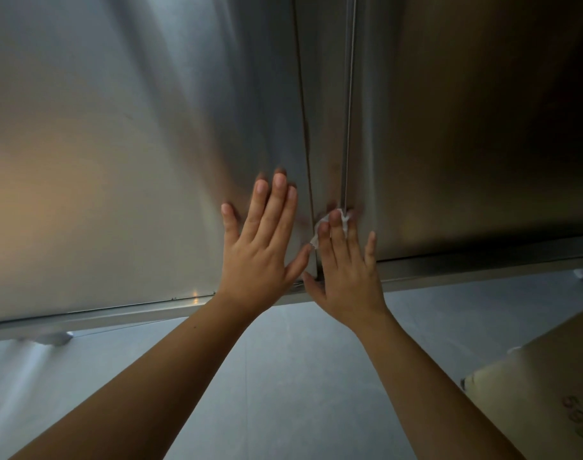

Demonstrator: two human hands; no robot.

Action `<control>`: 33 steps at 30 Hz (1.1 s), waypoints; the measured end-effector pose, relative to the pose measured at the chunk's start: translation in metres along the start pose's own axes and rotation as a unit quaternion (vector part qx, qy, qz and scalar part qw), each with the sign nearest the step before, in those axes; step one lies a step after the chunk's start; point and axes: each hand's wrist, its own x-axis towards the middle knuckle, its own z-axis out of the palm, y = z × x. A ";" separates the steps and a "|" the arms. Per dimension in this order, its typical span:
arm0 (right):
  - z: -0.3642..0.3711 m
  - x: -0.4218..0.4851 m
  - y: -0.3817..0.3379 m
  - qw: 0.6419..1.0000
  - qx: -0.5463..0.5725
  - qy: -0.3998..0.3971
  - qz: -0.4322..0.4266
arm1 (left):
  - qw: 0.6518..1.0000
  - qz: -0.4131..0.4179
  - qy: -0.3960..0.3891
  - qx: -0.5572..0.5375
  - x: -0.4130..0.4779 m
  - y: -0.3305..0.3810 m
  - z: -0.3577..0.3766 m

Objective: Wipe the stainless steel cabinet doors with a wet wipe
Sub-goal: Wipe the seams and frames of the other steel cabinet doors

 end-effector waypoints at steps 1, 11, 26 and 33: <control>0.005 -0.008 0.001 1.000 0.008 -0.011 -0.004 | 1.000 0.002 -0.002 0.000 -0.001 0.000 0.000; 0.027 -0.057 -0.003 0.995 0.032 -0.093 0.019 | 0.998 0.017 -0.053 0.002 -0.008 -0.003 -0.003; 0.027 -0.065 -0.014 0.988 0.050 -0.136 0.060 | 0.996 0.026 -0.082 0.015 -0.017 0.001 0.000; 0.007 -0.024 -0.009 0.996 0.054 -0.056 0.054 | 0.997 0.020 -0.075 0.011 -0.019 0.005 0.000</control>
